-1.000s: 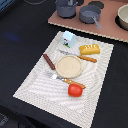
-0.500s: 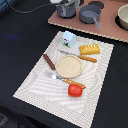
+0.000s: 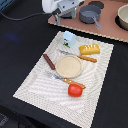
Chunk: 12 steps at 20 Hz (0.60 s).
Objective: Interact with the objects in diverse but meaningful ways.
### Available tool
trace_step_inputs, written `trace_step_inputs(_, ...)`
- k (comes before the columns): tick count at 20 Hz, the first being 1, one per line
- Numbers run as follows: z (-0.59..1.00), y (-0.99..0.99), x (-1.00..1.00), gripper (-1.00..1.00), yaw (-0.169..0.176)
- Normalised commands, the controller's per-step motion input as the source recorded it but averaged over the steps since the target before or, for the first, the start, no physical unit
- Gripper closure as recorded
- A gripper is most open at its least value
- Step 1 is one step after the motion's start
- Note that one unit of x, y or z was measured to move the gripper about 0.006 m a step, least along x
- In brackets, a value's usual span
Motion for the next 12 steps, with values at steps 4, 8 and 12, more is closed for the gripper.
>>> trace_step_inputs(4, -0.11, -0.69, 0.11, -1.0, -0.096)
trace_step_inputs(8, -0.33, -0.49, 0.13, -1.0, -0.09)
trace_step_inputs(12, -0.38, -0.44, 0.07, -1.0, -0.073)
